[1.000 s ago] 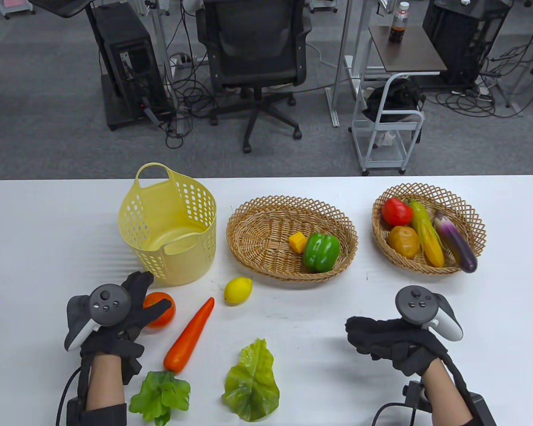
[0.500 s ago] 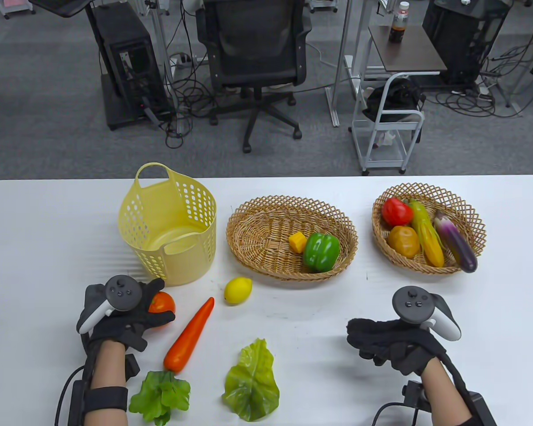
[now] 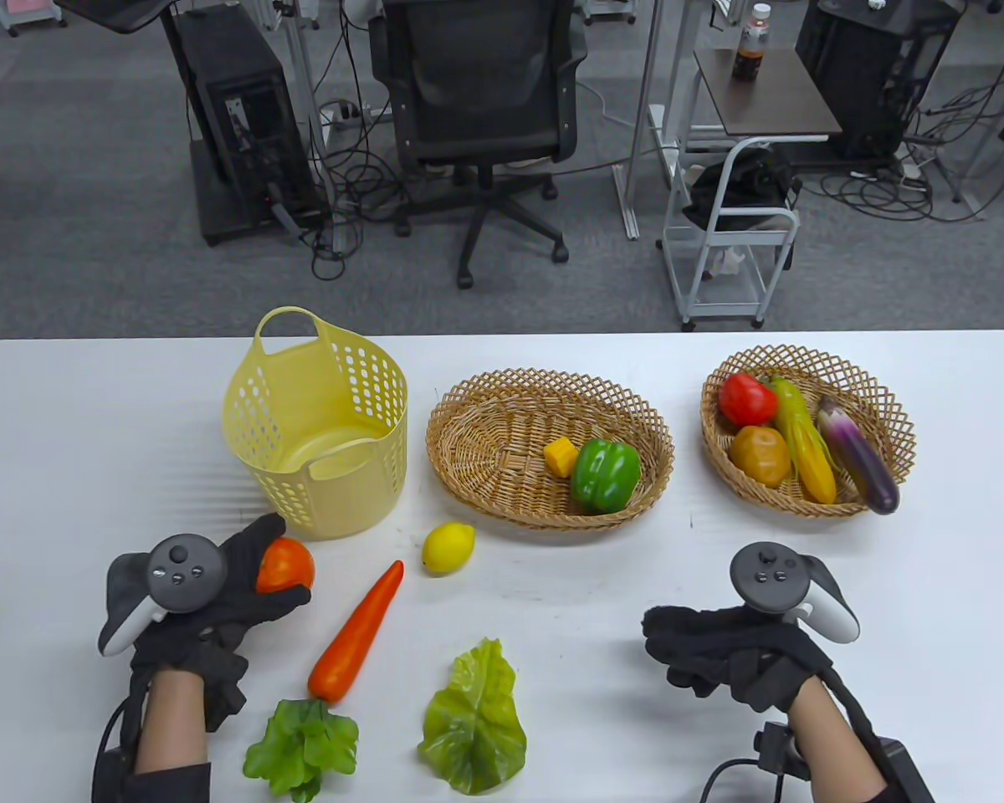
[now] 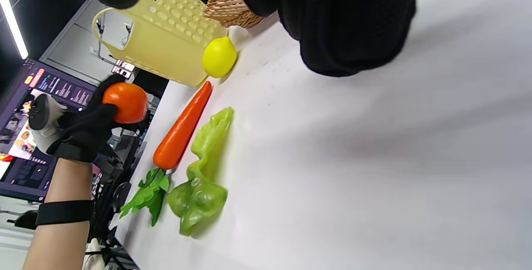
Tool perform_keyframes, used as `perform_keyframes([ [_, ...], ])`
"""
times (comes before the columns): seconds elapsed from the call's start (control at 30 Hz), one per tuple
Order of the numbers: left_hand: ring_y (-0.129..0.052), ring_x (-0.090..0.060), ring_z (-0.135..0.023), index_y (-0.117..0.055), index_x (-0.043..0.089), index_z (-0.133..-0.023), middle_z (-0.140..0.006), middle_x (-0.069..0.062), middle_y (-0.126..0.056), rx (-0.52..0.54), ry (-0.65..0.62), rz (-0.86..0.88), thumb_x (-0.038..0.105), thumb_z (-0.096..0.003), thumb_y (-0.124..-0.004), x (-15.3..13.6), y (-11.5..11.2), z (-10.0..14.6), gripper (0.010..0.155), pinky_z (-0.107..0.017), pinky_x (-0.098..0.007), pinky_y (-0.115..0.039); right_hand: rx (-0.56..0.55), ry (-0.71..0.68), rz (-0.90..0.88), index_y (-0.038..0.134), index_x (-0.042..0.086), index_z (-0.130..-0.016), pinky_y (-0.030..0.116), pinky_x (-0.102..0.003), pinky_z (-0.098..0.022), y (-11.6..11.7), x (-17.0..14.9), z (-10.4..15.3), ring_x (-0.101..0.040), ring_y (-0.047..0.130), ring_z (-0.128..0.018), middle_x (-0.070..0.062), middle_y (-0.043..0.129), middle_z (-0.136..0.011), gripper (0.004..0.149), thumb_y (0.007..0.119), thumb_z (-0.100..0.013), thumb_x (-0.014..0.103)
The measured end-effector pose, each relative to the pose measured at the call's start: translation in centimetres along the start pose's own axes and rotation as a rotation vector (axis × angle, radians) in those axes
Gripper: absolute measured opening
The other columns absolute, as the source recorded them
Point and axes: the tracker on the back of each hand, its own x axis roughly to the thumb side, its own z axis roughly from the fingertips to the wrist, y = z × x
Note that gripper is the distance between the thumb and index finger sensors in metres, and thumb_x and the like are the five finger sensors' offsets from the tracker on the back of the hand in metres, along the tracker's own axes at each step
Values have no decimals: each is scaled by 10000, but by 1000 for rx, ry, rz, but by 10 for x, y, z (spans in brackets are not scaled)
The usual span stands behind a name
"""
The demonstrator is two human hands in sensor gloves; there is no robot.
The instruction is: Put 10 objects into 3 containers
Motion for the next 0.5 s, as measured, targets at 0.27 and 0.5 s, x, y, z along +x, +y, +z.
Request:
perform_keyframes([
  [0.27,-798,-370,-995,-283,295,-1171,-1193,-136,-548,165,-7,88,733,-472,-709,33,57,-23,929,-430,-239,-855,32,-37,4,460,-46,-1095,839,-424,-489,8,7,-1,-483,866,-736,-365,622,-1041,817,588,-590,583],
  [0.5,-782,-341,-1020,-243,308,-1168,-1204,-109,-518,218,138,165,750,-479,-681,26,53,-70,929,-445,-205,-855,27,-49,11,458,-43,-1097,838,-428,-490,8,9,0,-486,866,-737,-365,621,-1043,812,583,-592,581],
])
